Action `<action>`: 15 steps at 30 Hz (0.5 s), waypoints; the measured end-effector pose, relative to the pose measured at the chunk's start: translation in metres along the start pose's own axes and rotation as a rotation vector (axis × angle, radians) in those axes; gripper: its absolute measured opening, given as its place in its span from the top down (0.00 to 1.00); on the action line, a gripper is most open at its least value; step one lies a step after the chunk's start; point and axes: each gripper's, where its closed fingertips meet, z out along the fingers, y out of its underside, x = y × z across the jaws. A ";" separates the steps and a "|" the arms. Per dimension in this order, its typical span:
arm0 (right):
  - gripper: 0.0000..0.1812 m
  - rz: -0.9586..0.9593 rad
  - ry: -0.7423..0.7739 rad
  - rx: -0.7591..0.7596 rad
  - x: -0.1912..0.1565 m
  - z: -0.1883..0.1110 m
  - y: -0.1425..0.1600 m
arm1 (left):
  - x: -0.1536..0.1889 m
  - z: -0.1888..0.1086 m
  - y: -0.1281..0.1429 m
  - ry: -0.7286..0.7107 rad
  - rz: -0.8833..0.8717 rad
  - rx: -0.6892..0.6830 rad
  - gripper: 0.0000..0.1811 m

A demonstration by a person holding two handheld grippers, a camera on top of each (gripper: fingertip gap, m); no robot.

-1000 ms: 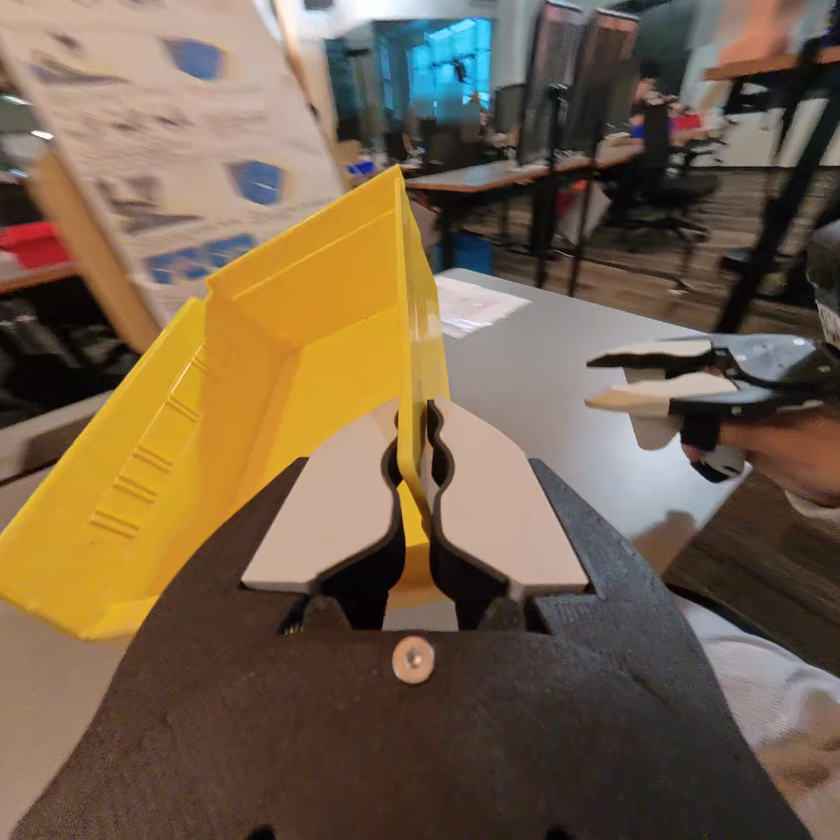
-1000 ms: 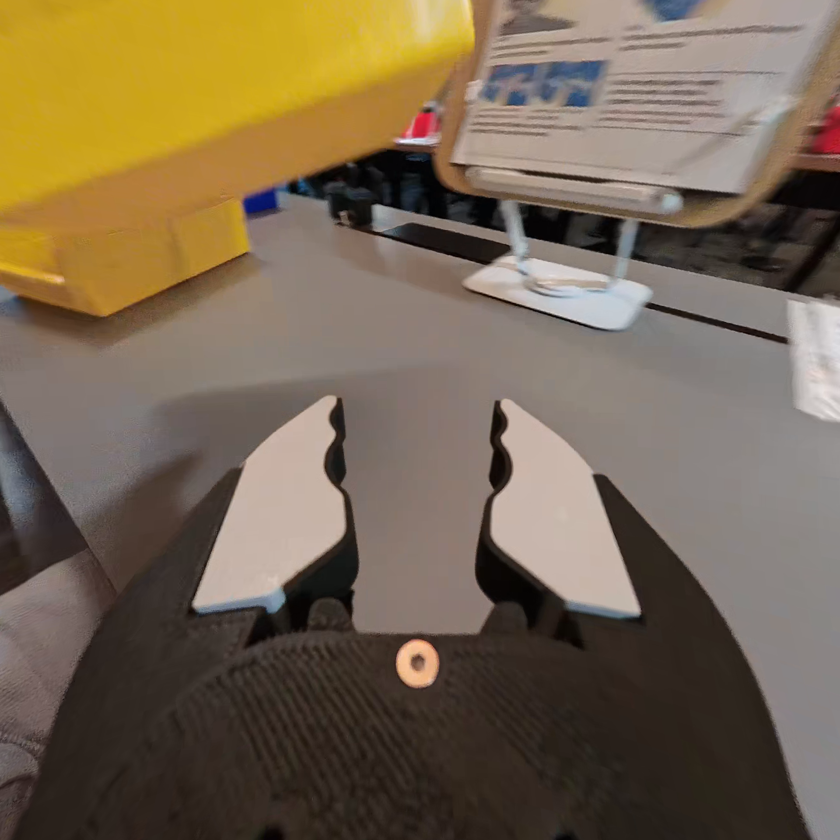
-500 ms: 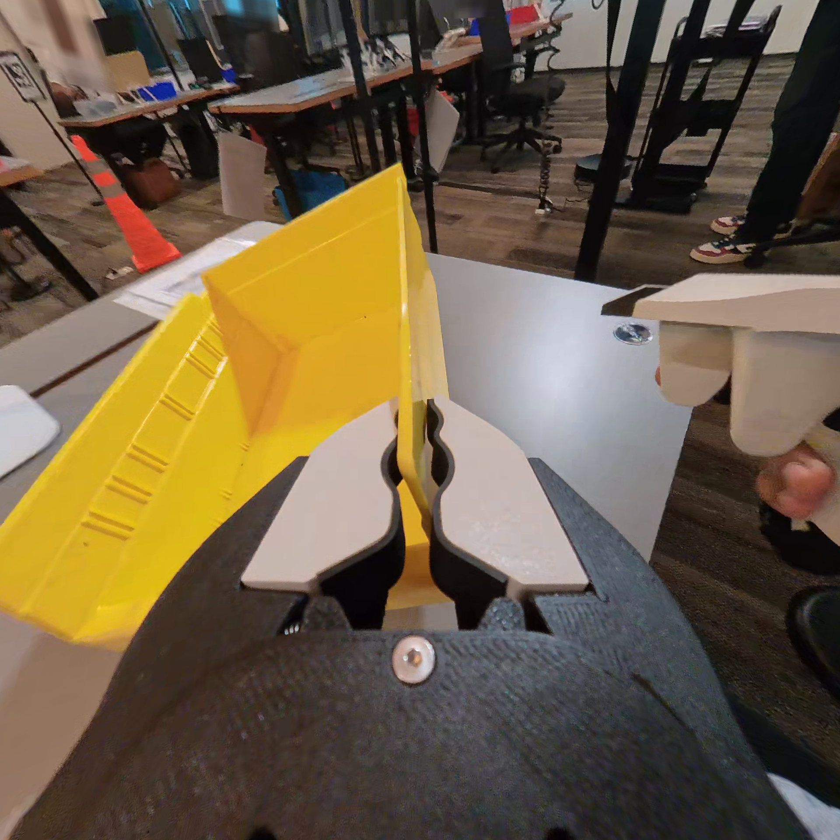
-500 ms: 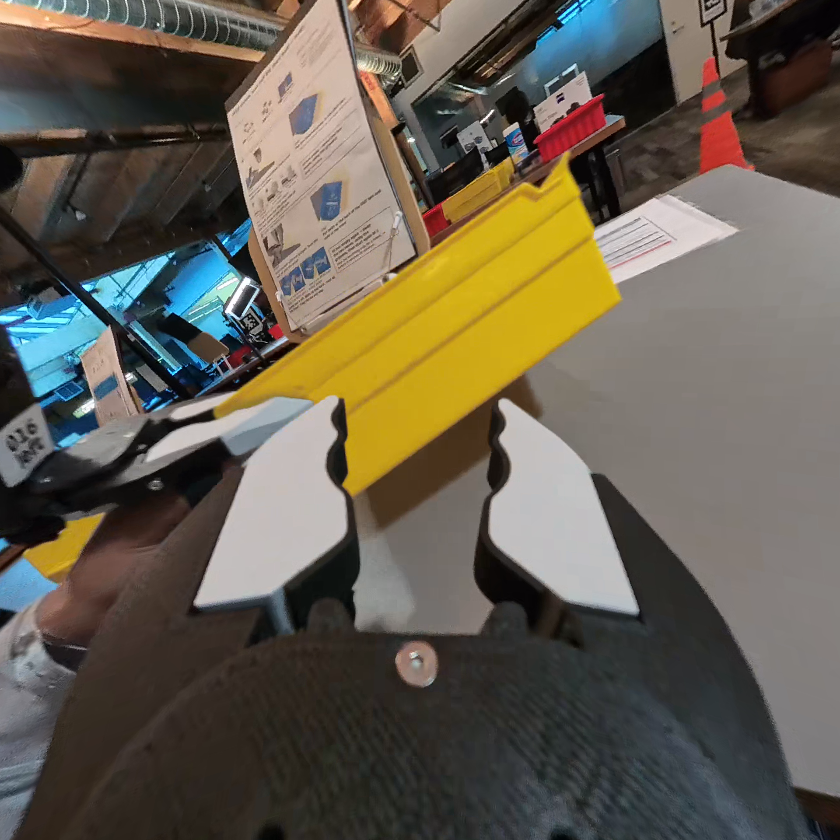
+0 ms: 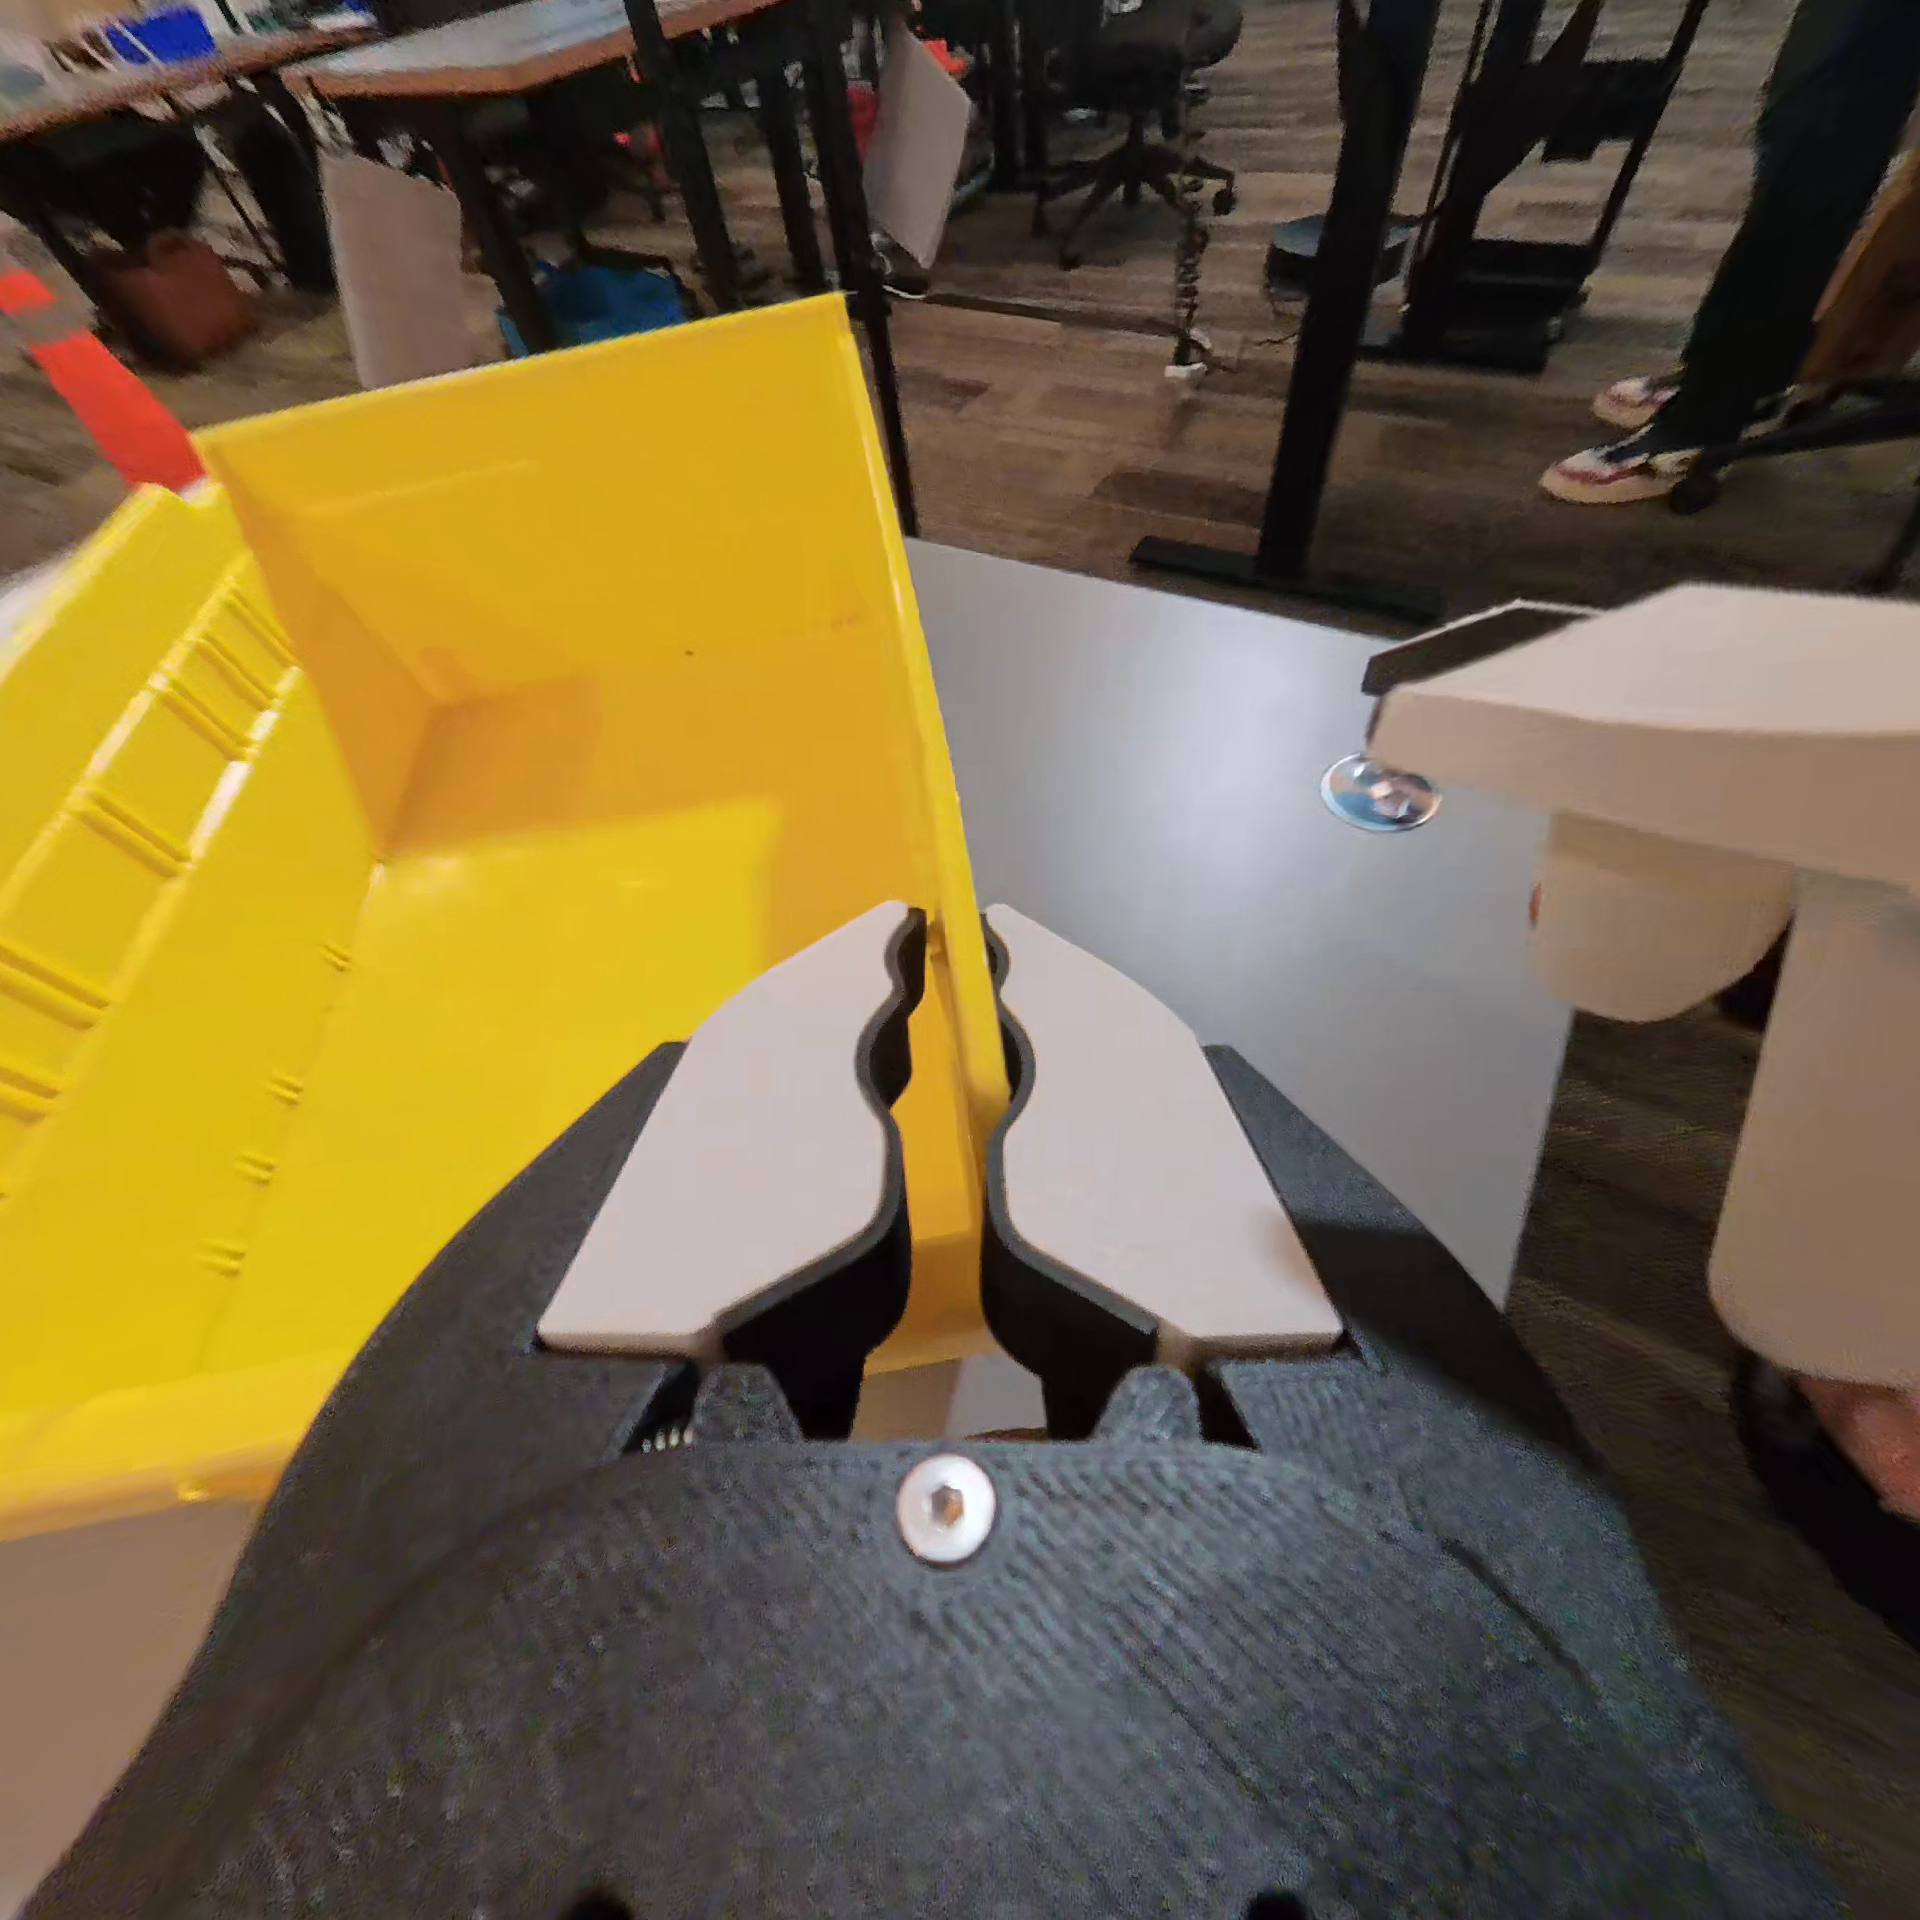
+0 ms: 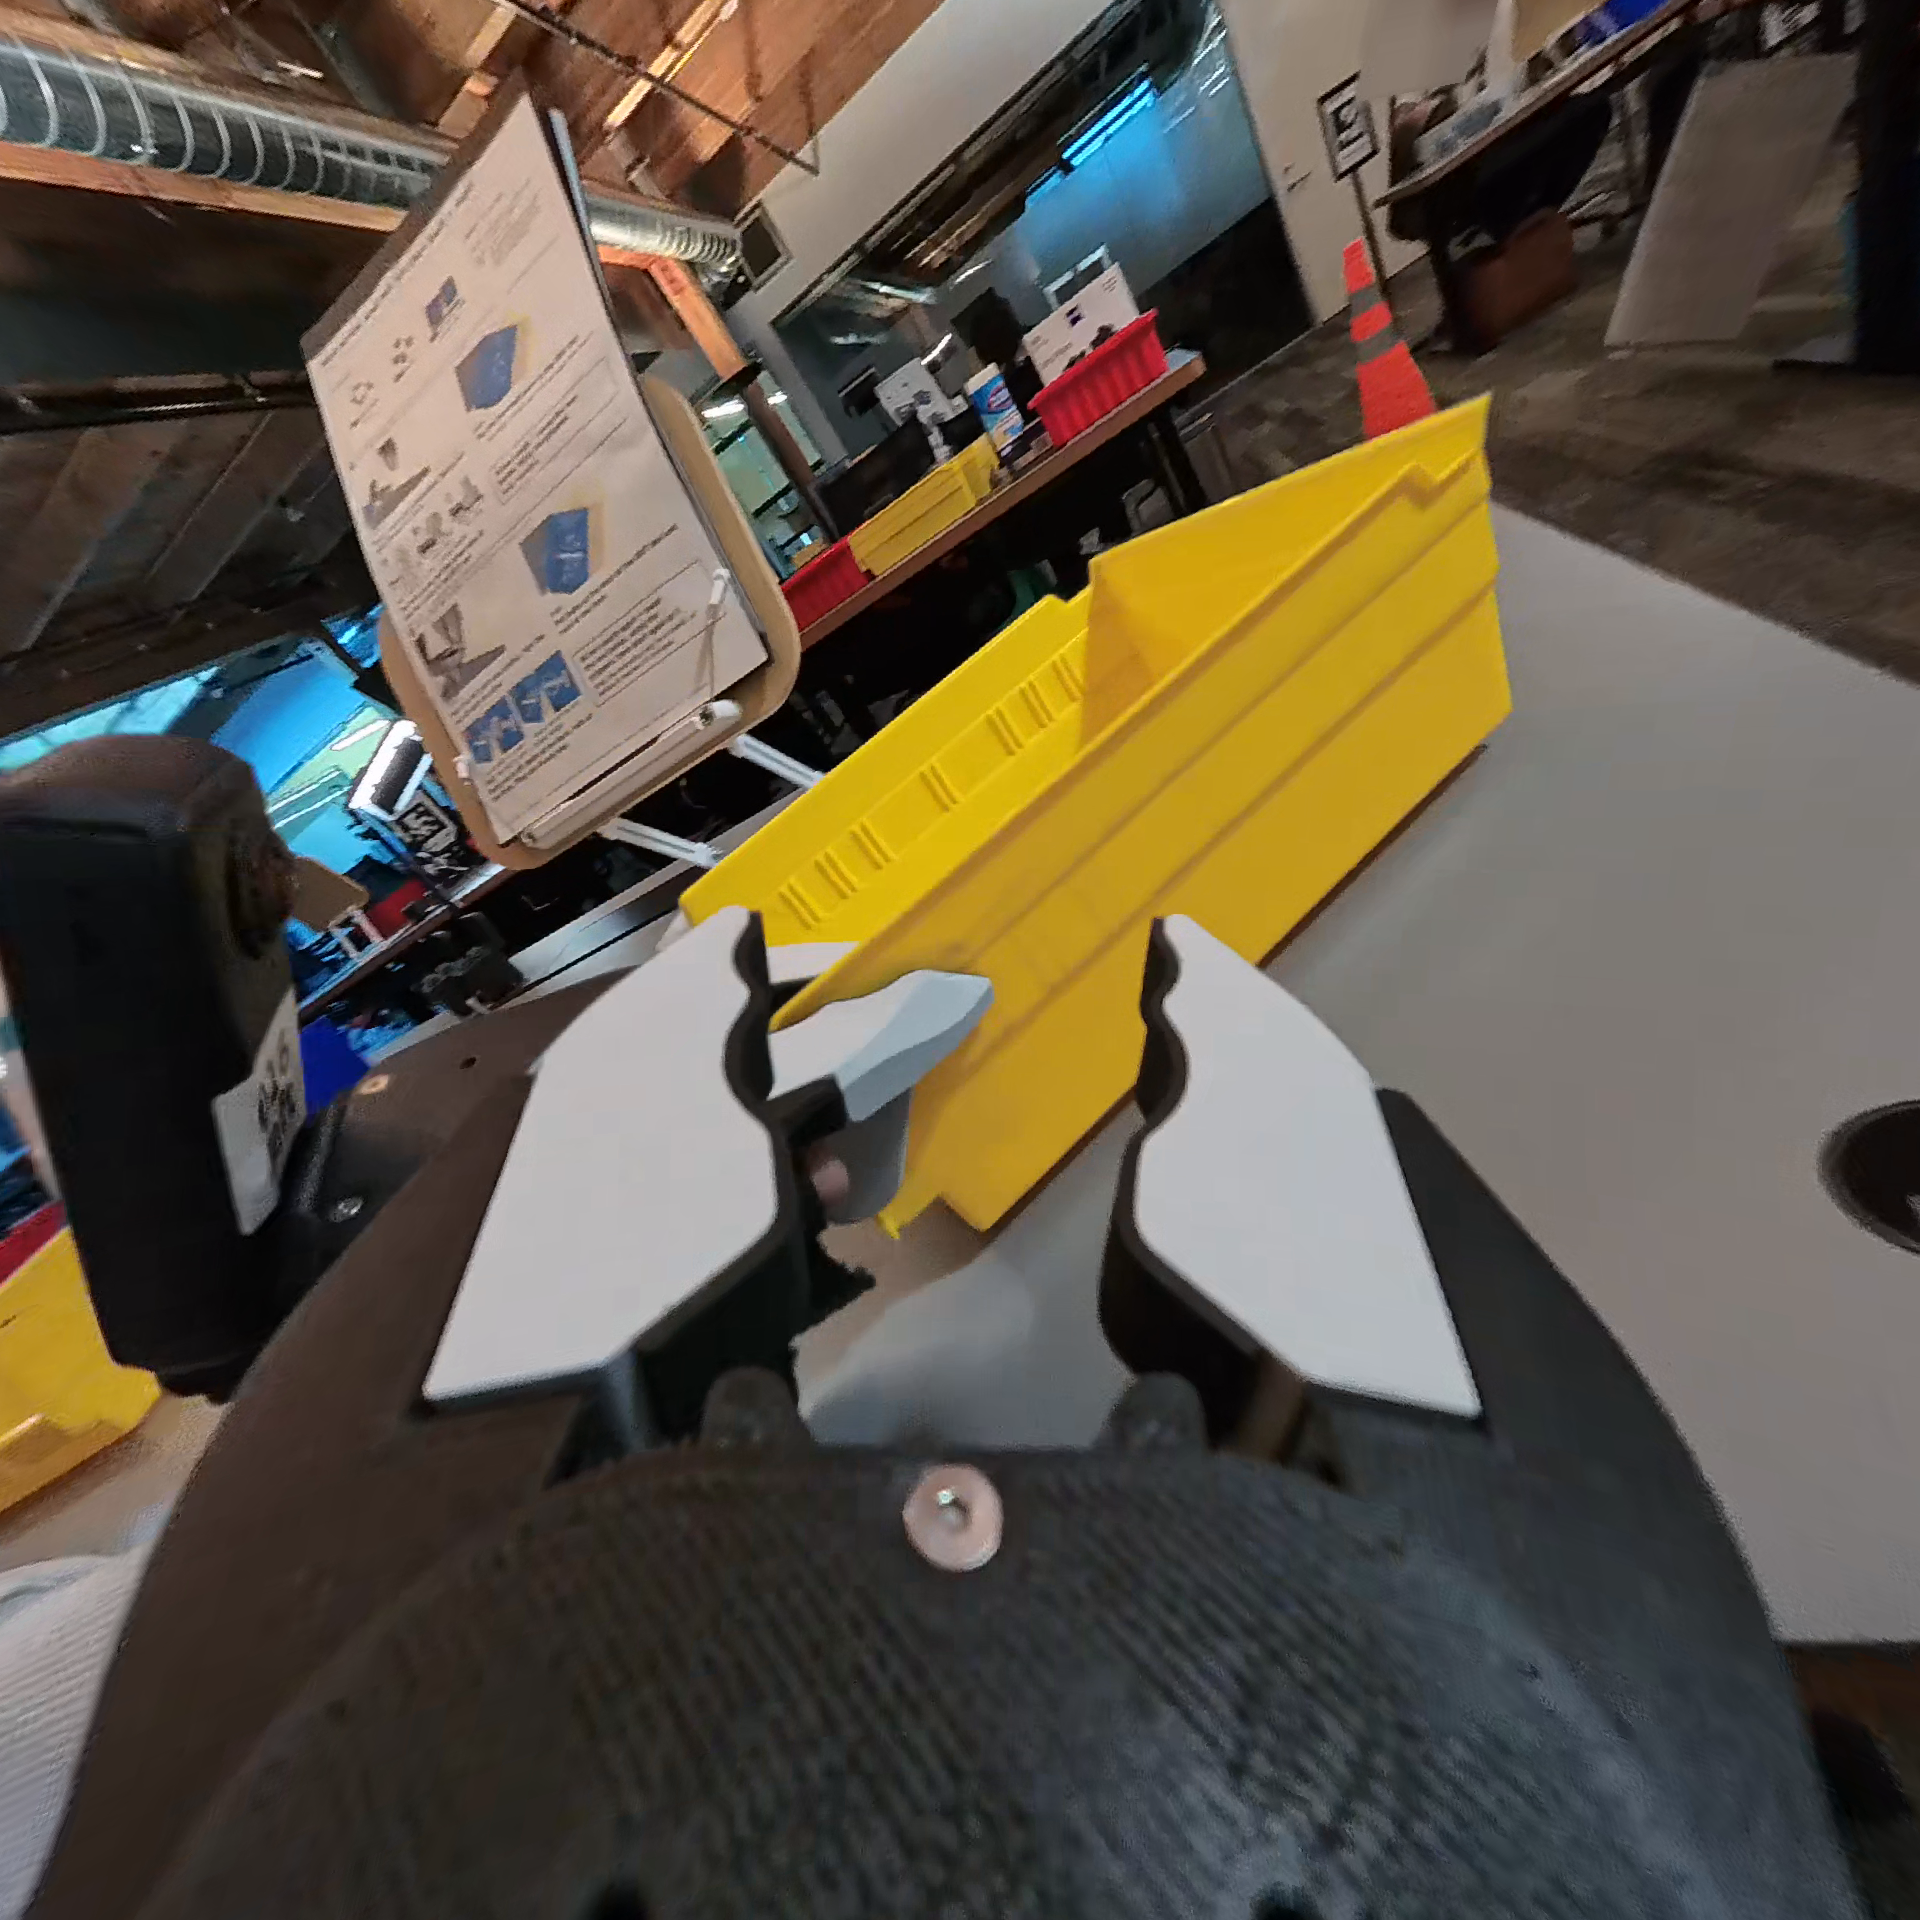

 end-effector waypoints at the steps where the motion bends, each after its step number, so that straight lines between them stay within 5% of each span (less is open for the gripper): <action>1: 0.61 -0.013 0.016 0.013 0.003 -0.002 -0.003 | 0.004 0.003 0.000 0.028 -0.030 -0.005 0.95; 8: 0.60 -0.004 0.083 0.042 0.018 -0.005 -0.006 | 0.002 -0.026 -0.004 0.100 -0.104 0.032 0.83; 15: 0.53 -0.060 0.016 0.021 -0.004 0.005 0.002 | -0.020 -0.067 -0.007 0.110 -0.150 0.062 0.83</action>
